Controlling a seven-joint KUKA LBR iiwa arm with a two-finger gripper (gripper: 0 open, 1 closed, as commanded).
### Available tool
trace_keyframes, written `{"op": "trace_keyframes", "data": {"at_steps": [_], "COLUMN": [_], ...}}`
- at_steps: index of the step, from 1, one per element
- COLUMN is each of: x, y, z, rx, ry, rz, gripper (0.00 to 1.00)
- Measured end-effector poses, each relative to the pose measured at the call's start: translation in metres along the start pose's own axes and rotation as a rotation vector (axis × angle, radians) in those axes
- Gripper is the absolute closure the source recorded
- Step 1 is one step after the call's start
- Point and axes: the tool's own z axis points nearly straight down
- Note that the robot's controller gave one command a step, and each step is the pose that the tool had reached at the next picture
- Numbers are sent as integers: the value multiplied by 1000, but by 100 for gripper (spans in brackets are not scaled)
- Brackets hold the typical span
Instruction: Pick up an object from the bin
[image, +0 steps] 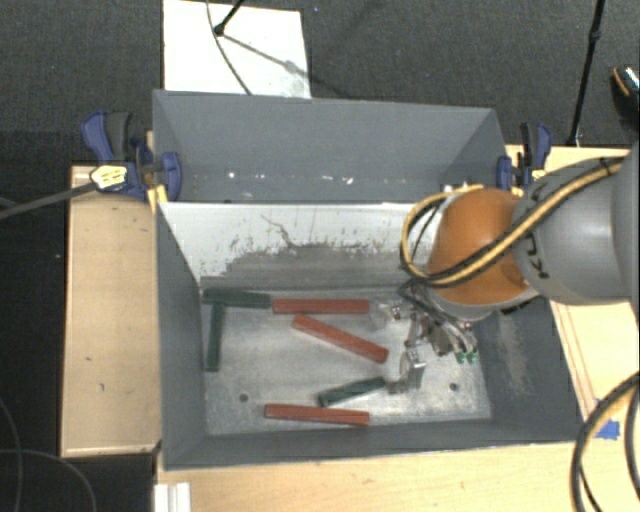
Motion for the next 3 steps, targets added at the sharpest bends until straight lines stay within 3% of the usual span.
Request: {"op": "trace_keyframes", "data": {"at_steps": [1,2,3], "x": [-32,-33,-32], "y": [28,28,28], "z": [-3,-5,-3], "rx": [1,2,2], "ry": [-10,-15,-10], "rz": [231,228,227], "gripper": [0,100,0]}}
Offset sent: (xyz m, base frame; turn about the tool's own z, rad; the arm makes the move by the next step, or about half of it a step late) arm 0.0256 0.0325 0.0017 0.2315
